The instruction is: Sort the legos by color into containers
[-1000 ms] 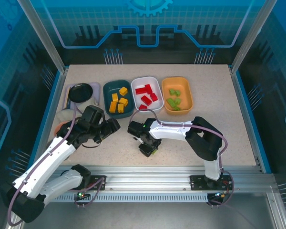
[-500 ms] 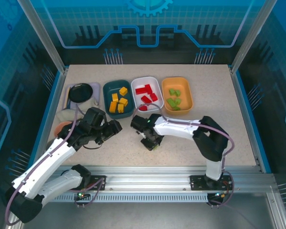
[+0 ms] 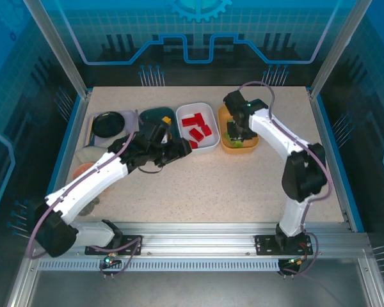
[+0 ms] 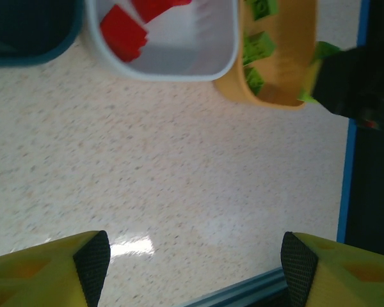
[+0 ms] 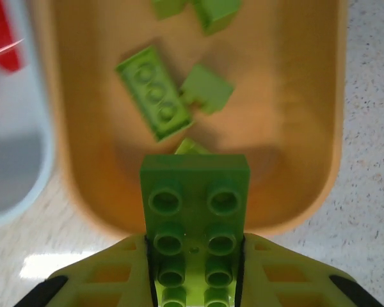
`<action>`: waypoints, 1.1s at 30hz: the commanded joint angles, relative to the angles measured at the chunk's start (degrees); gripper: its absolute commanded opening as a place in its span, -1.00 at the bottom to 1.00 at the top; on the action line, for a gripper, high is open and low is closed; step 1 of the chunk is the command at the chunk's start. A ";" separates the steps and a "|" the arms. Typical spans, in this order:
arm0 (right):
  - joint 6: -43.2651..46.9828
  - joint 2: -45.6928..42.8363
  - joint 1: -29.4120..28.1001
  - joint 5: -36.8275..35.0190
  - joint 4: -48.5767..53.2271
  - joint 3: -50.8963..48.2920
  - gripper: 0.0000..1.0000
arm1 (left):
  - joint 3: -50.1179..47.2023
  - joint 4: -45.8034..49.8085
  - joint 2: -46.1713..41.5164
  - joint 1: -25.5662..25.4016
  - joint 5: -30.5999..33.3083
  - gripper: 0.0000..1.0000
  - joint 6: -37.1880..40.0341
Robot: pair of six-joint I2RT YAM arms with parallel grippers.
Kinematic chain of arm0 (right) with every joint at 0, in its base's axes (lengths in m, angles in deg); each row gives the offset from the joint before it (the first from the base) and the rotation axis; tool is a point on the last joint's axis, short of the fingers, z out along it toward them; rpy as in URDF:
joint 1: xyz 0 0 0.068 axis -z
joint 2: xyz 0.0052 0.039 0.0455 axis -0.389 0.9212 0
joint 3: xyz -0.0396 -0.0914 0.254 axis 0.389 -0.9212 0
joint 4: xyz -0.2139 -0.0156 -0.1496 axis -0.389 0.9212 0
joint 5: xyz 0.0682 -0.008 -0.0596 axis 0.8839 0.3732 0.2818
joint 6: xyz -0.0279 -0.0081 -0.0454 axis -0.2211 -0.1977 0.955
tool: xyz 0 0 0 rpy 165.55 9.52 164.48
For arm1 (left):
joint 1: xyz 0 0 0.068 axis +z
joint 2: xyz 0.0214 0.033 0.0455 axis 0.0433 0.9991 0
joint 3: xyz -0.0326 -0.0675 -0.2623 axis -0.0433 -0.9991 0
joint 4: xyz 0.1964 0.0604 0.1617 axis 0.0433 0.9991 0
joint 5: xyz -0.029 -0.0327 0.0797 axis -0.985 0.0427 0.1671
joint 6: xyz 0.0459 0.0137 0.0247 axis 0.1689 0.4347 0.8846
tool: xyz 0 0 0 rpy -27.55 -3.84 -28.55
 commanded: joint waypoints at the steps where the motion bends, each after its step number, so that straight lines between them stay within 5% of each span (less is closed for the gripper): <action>1: -4.77 7.29 2.79 -1.94 4.71 4.86 -0.41 | 4.49 -2.12 3.31 -0.59 -2.33 0.49 2.93; 10: -5.77 15.74 6.04 -3.72 5.88 11.26 -0.30 | 5.96 -2.20 5.71 -0.62 -3.26 0.48 3.11; 20: -3.94 11.75 5.01 -1.38 5.08 13.29 0.33 | 6.92 -0.06 5.71 -0.50 -2.06 0.50 3.61; 25: -2.91 -0.92 3.27 0.00 -0.29 7.13 0.44 | 7.74 4.42 3.56 0.39 0.74 0.57 2.84; 26: -2.02 -5.32 2.88 0.66 -3.82 3.34 0.51 | 7.17 5.37 2.45 0.98 1.50 0.82 2.23; 28: -0.04 -15.44 2.32 2.94 -12.53 -7.21 0.99 | 5.47 6.46 0.09 2.66 2.39 0.98 1.28; 33: 0.95 -41.37 1.47 -0.91 -22.03 -30.43 1.00 | 2.04 9.38 -6.08 5.88 8.22 0.98 6.52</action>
